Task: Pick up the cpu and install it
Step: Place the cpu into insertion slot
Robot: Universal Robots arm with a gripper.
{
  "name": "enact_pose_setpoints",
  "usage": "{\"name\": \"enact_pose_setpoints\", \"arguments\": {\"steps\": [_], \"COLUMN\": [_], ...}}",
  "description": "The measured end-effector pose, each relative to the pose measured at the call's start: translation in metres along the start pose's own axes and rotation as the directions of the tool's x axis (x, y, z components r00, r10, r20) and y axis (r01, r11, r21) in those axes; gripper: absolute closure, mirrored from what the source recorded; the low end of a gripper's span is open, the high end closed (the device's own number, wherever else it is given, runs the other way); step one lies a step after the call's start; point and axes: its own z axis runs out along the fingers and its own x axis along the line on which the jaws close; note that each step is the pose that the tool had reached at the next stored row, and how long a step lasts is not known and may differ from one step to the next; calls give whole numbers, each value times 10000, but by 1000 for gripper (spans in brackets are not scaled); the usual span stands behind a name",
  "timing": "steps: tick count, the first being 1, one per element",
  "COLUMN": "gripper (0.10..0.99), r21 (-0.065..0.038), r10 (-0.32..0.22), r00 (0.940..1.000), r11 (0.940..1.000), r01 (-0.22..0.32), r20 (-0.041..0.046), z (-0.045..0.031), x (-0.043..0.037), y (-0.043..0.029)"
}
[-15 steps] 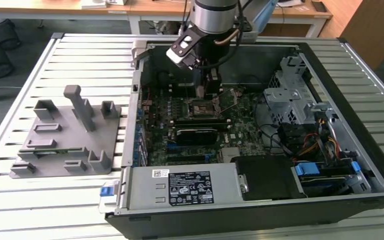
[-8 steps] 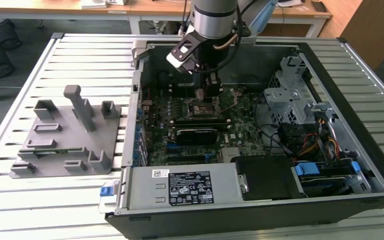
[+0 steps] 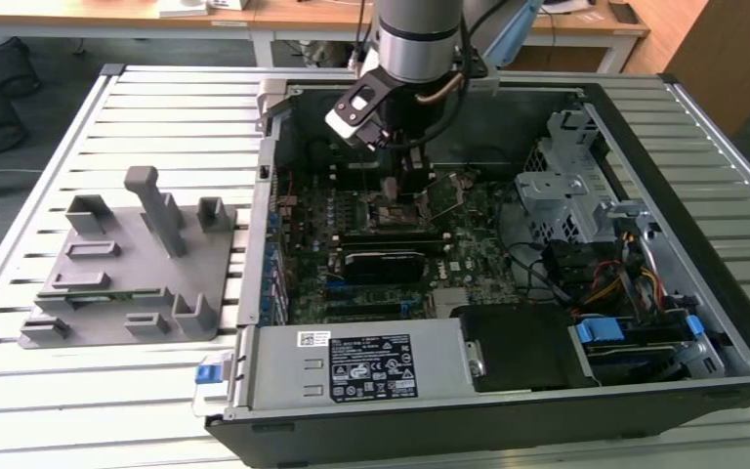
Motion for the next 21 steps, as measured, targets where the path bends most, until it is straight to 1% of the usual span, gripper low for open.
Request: {"name": "enact_pose_setpoints", "arguments": {"steps": [8,18,21], "gripper": [561,561,561], "r21": [0,1,1], "r10": [3,96,105], "r00": [10000,10000,9999], "r11": [10000,10000,9999], "r01": [-3,-96,-105], "r20": [-3,-1,-1], "z": [58,177,200], "x": [7,8,9], "y": [-1,-4,-4]}}
